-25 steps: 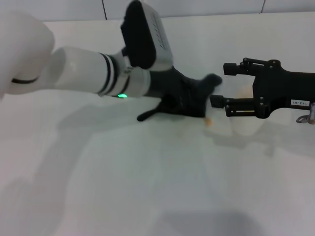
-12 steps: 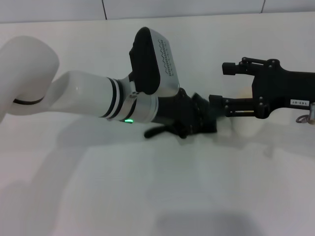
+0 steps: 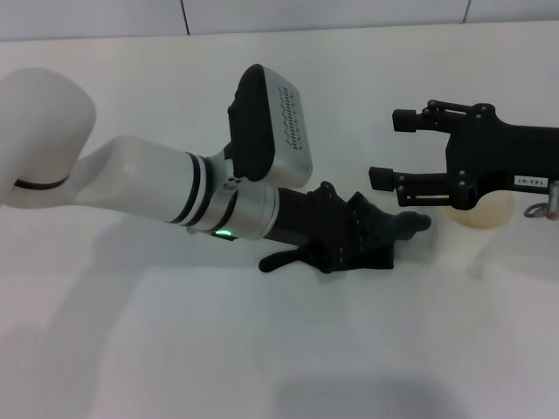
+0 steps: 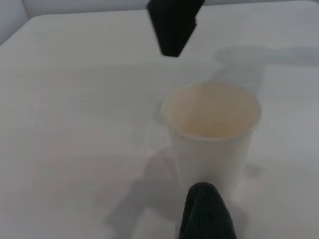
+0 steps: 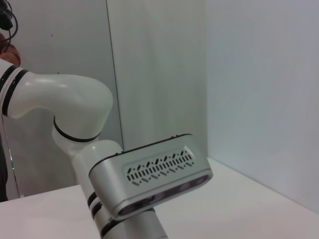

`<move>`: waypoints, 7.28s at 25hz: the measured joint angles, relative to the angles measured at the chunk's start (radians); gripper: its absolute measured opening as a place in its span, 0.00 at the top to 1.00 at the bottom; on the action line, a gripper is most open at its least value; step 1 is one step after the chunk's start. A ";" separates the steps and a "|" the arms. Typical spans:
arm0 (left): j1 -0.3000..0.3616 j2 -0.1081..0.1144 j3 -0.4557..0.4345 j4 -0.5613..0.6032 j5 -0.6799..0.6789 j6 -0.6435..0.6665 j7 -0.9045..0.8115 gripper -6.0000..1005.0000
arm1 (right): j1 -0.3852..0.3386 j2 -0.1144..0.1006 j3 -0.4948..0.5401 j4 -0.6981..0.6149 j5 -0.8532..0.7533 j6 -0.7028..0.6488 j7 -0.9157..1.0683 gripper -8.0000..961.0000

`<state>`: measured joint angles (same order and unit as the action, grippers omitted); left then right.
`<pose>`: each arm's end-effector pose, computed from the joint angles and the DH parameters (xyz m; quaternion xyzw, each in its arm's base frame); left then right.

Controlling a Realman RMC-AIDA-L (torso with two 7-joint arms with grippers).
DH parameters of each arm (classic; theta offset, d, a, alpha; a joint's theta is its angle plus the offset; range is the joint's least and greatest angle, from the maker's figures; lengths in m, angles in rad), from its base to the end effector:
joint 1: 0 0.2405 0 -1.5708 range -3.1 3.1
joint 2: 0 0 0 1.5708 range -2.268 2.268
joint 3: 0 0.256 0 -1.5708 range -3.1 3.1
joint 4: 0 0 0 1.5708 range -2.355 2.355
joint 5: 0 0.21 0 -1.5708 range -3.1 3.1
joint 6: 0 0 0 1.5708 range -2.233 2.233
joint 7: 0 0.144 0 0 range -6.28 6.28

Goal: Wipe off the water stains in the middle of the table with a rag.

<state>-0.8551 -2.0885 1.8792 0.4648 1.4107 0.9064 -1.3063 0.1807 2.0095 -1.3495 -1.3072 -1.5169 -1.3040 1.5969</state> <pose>-0.1619 0.3524 -0.1466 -0.9977 0.0031 -0.0489 0.0463 0.1969 0.3063 0.0328 -0.9438 0.1091 0.2525 0.1833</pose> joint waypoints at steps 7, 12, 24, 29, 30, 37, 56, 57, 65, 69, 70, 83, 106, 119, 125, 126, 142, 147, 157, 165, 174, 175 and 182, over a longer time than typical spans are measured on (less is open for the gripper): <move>0.003 0.006 -0.031 -0.003 0.002 -0.027 0.004 0.94 | 0.001 0.000 0.002 -0.002 0.002 0.000 0.000 0.14; 0.003 0.009 -0.102 -0.011 0.078 -0.055 0.000 0.94 | 0.000 0.000 0.004 -0.002 0.002 0.000 0.000 0.14; 0.009 0.008 -0.297 -0.003 0.254 -0.059 -0.004 0.94 | 0.001 0.000 0.006 -0.001 0.001 0.000 0.000 0.14; 0.007 0.006 -0.287 -0.003 0.256 -0.060 -0.004 0.94 | 0.002 0.000 0.006 -0.001 0.001 0.001 0.000 0.14; 0.007 0.004 -0.281 -0.003 0.257 -0.058 -0.003 0.94 | 0.002 0.000 0.005 -0.001 0.001 0.002 0.000 0.14; 0.008 -0.001 -0.227 0.000 0.248 -0.033 -0.023 0.94 | 0.002 0.000 0.005 -0.001 0.001 0.001 0.000 0.14; 0.028 0.001 -0.240 0.028 0.245 0.069 -0.034 0.94 | 0.001 0.000 0.001 -0.004 0.002 0.000 0.000 0.14; 0.031 0.003 -0.250 0.032 0.247 0.064 -0.035 0.94 | 0.001 0.000 0.002 -0.004 0.002 0.000 0.000 0.14; 0.044 0.015 -0.306 0.038 0.285 0.013 -0.053 0.94 | -0.001 0.000 0.006 -0.004 0.003 -0.002 0.000 0.14; 0.055 0.012 -0.343 0.051 0.339 0.013 -0.065 0.94 | -0.001 0.000 0.007 -0.004 0.003 -0.003 0.000 0.14; 0.060 0.011 -0.346 0.057 0.345 0.013 -0.068 0.94 | -0.001 0.000 0.008 -0.004 0.003 -0.003 0.000 0.14; 0.121 0.020 -0.355 0.142 0.377 0.018 -0.111 0.94 | -0.001 0.000 0.011 -0.001 0.002 -0.001 0.000 0.14; 0.208 0.022 -0.440 0.241 0.443 0.100 -0.161 0.94 | 0.001 -0.002 0.010 0.002 0.002 0.000 0.000 0.14; 0.318 0.042 -0.547 0.338 0.478 0.275 -0.242 0.91 | 0.003 0.000 0.008 0.004 0.003 0.004 0.001 0.14; 0.401 0.024 -0.624 0.455 0.492 0.306 -0.279 0.84 | 0.003 0.000 0.007 -0.002 0.003 0.005 0.002 0.14; 0.407 0.021 -0.632 0.464 0.492 0.307 -0.284 0.83 | 0.002 0.000 0.007 -0.002 0.004 0.005 0.002 0.14; 0.457 0.016 -0.684 0.640 0.558 0.497 -0.321 0.30 | 0.003 0.000 0.010 0.007 0.005 0.012 0.004 0.14; 0.494 0.012 -0.798 0.708 0.548 0.648 -0.300 0.16 | 0.003 0.000 0.017 0.008 0.004 0.013 0.004 0.14; 0.522 0.030 -1.014 0.719 0.537 0.935 -0.246 0.11 | 0.003 -0.005 0.040 0.017 -0.010 0.009 0.011 0.14; 0.572 0.072 -1.049 0.724 0.538 0.989 -0.232 0.11 | 0.009 -0.009 0.063 0.020 -0.076 -0.013 0.059 0.14; 0.576 0.090 -1.050 0.725 0.541 0.998 -0.231 0.11 | 0.014 -0.015 0.064 -0.001 -0.109 -0.032 0.096 0.14; 0.574 0.090 -1.050 0.725 0.541 0.999 -0.231 0.11 | 0.014 -0.015 0.064 -0.004 -0.114 -0.033 0.099 0.14; 0.566 0.091 -1.049 0.723 0.541 0.998 -0.221 0.11 | 0.027 -0.015 0.064 -0.007 -0.139 -0.040 0.104 0.14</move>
<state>-0.2888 -1.9975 0.8302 1.1875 1.9519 1.9046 -1.5271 0.2078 1.9948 -1.2854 -1.3140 -1.6560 -1.3440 1.7005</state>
